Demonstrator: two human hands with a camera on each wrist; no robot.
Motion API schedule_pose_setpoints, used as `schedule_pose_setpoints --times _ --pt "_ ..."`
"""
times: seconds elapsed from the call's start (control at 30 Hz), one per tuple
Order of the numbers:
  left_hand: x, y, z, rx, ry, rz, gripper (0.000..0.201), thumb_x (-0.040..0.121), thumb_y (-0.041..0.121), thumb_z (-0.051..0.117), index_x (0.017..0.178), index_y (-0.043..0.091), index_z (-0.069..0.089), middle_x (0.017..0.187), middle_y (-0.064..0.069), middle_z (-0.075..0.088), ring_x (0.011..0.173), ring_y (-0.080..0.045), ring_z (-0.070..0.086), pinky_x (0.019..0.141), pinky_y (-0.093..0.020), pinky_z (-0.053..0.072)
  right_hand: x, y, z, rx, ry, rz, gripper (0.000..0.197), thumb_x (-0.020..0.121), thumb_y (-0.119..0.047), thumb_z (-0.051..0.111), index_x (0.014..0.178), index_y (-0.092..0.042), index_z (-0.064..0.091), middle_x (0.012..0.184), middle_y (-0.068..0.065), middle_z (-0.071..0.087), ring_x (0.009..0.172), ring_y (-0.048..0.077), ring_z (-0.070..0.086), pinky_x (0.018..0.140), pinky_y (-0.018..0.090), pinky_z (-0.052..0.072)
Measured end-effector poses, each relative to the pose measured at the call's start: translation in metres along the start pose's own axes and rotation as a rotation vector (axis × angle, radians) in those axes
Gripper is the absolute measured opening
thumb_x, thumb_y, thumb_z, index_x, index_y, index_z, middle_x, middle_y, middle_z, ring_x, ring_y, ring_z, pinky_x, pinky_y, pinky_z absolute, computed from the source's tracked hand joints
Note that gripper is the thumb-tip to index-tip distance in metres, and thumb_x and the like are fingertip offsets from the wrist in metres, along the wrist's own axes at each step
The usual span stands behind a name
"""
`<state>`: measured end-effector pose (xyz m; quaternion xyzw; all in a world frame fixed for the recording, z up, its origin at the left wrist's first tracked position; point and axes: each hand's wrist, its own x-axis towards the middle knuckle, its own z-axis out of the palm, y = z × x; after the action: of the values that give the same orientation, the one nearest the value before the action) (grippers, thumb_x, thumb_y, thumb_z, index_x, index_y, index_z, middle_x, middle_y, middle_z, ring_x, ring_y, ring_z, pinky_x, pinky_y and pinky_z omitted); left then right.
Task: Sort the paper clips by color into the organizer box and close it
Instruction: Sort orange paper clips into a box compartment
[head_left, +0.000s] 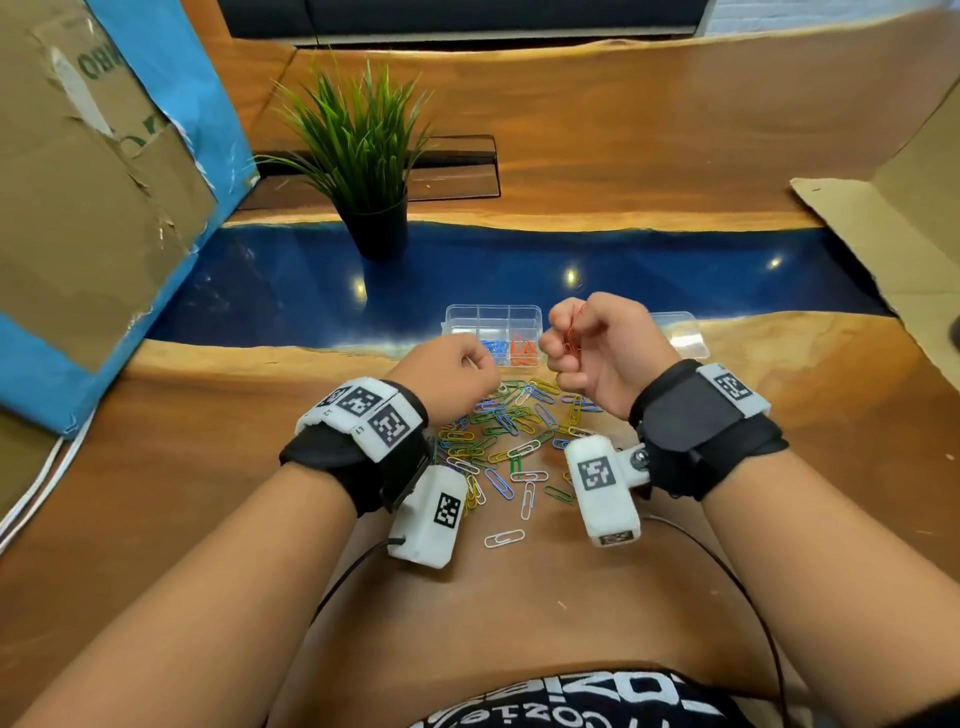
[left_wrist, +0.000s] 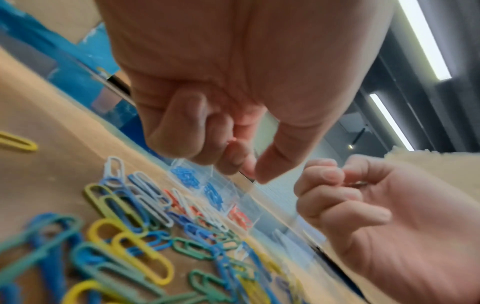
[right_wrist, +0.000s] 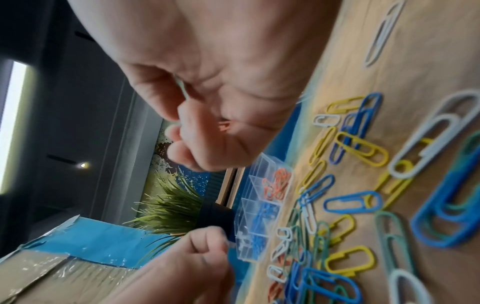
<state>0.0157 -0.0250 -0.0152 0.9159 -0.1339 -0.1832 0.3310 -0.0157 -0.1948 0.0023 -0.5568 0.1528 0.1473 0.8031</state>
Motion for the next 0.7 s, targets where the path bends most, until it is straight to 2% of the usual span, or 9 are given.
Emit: schedule_pose_setpoints --times 0.07,0.2,0.3,0.37,0.5,0.53,0.6,0.63,0.7 --pt "0.001 0.004 -0.003 -0.061 -0.008 -0.022 0.006 0.085 0.014 0.055 0.084 0.02 0.054 0.064 0.007 0.048 0.056 -0.01 0.045 0.053 -0.019 0.037 0.005 -0.002 0.002 0.016 0.025 0.014 0.023 0.078 -0.003 0.025 0.074 -0.012 0.046 0.061 0.006 0.045 0.046 0.014 0.034 0.037 0.019 0.028" --pt "0.011 0.012 -0.008 -0.136 -0.013 -0.038 0.022 0.086 0.004 0.049 0.102 0.019 0.051 0.079 0.002 0.053 0.067 -0.018 0.049 0.059 -0.026 0.04 0.014 -0.008 0.009 -0.078 0.179 0.08 0.023 0.085 -0.002 0.034 0.099 -0.006 0.053 0.072 0.007 0.049 0.054 0.014 0.044 0.044 0.02 0.039" --pt "0.025 0.02 -0.006 -0.236 0.003 -0.074 0.034 0.086 0.003 0.049 0.116 0.016 0.054 0.092 -0.004 0.057 0.075 -0.022 0.052 0.076 -0.034 0.05 0.02 -0.014 0.012 -0.056 0.243 0.114 0.026 0.09 -0.01 0.045 0.114 -0.003 0.052 0.087 0.012 0.054 0.064 0.018 0.053 0.051 0.022 0.05" --pt "0.031 0.026 -0.004 -0.302 0.005 -0.096 0.037 0.088 0.005 0.048 0.124 0.013 0.053 0.101 -0.008 0.058 0.072 -0.02 0.054 0.09 -0.039 0.053 0.023 -0.016 0.013 -0.045 0.254 0.143 0.027 0.091 -0.017 0.049 0.114 -0.003 0.052 0.097 0.016 0.054 0.076 0.022 0.057 0.065 0.027 0.055" --pt "0.042 0.04 0.002 -0.428 -0.01 -0.162 0.039 0.091 0.001 0.043 0.129 0.008 0.05 0.105 -0.014 0.059 0.068 -0.018 0.056 0.096 -0.04 0.051 0.025 -0.02 0.014 -0.019 0.252 0.151 0.025 0.093 -0.024 0.05 0.109 -0.004 0.049 0.101 0.018 0.049 0.089 0.026 0.052 0.088 0.035 0.051" --pt "0.042 0.044 0.002 -0.465 -0.014 -0.173 0.038 0.091 -0.001 0.043 0.128 0.006 0.051 0.103 -0.012 0.058 0.069 -0.016 0.055 0.095 -0.037 0.052 0.025 -0.021 0.014 -0.015 0.247 0.154 0.025 0.093 -0.025 0.05 0.107 -0.004 0.049 0.1 0.017 0.048 0.088 0.026 0.051 0.088 0.035 0.049" --pt "0.044 0.05 0.002 -0.502 -0.036 -0.177 0.03 0.094 0.0 0.042 0.12 0.005 0.056 0.097 -0.007 0.057 0.077 -0.015 0.056 0.086 -0.031 0.053 0.024 -0.022 0.014 -0.014 0.24 0.161 0.027 0.092 -0.028 0.051 0.106 -0.005 0.048 0.1 0.017 0.048 0.083 0.025 0.051 0.078 0.032 0.049" --pt "0.042 0.055 0.001 -0.452 -0.062 -0.185 0.026 0.095 0.001 0.042 0.114 0.005 0.059 0.103 -0.009 0.058 0.089 -0.018 0.059 0.088 -0.031 0.051 0.023 -0.023 0.014 -0.018 0.239 0.16 0.029 0.092 -0.029 0.051 0.108 -0.004 0.048 0.101 0.018 0.048 0.079 0.025 0.051 0.072 0.03 0.049" --pt "0.046 0.055 0.003 -0.331 -0.053 -0.201 0.024 0.096 0.005 0.043 0.111 0.0 0.061 0.121 -0.016 0.056 0.112 -0.027 0.056 0.102 -0.038 0.043 0.022 -0.024 0.014 -0.023 0.235 0.155 0.037 0.093 -0.031 0.05 0.118 -0.003 0.047 0.109 0.02 0.05 0.081 0.025 0.055 0.067 0.03 0.048"
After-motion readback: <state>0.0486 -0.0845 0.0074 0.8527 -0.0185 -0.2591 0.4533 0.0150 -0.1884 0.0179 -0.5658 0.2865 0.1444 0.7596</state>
